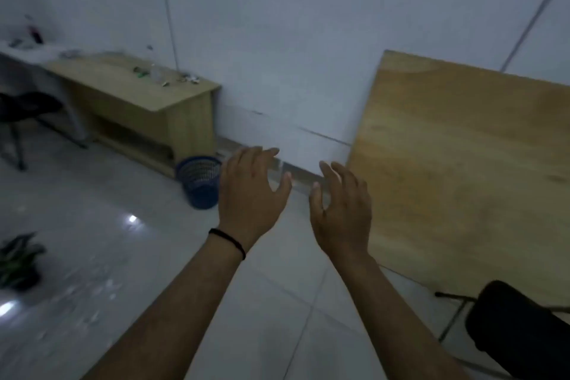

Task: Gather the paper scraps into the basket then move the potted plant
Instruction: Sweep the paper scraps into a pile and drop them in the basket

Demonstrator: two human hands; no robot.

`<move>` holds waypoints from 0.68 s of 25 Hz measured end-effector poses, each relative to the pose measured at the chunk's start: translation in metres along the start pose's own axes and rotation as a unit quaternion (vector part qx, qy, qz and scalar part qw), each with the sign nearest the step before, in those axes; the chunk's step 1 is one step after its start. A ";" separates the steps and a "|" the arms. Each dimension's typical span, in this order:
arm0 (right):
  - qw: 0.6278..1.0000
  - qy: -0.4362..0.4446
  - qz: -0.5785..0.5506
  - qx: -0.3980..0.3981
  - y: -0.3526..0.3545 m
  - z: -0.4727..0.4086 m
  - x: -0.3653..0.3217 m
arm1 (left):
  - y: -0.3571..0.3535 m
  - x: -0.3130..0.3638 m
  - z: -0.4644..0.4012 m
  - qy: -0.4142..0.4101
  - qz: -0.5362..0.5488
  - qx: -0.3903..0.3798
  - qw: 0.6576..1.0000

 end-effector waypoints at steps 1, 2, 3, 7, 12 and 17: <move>0.999 0.008 -0.025 -0.022 -0.021 0.006 -0.012 | -0.002 -0.024 0.010 0.021 -0.009 -0.017 1.000; 0.998 0.014 -0.038 -0.048 -0.044 0.013 -0.027 | 0.000 -0.049 0.020 0.051 -0.028 -0.020 0.998; 0.996 0.017 -0.042 -0.071 -0.061 0.022 -0.035 | -0.004 -0.068 0.031 0.063 -0.047 -0.028 0.997; 0.983 0.046 -0.064 -0.168 -0.148 0.052 -0.097 | 0.006 -0.168 0.067 0.139 -0.123 -0.056 0.981; 0.963 0.093 -0.102 -0.232 -0.241 0.071 -0.173 | 0.030 -0.277 0.097 0.209 -0.176 -0.073 0.959; 0.936 0.127 -0.131 -0.302 -0.313 0.081 -0.239 | 0.056 -0.359 0.118 0.290 -0.204 -0.071 0.932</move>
Point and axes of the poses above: each hand's wrist, its own z-axis away from the middle knuckle, its own y-axis out of the back of the hand, x = y × z, the point moved 5 cm from there along -z, towards the middle knuckle, and after that the axes turned 10 degrees about -z, right-handed, at the moved point
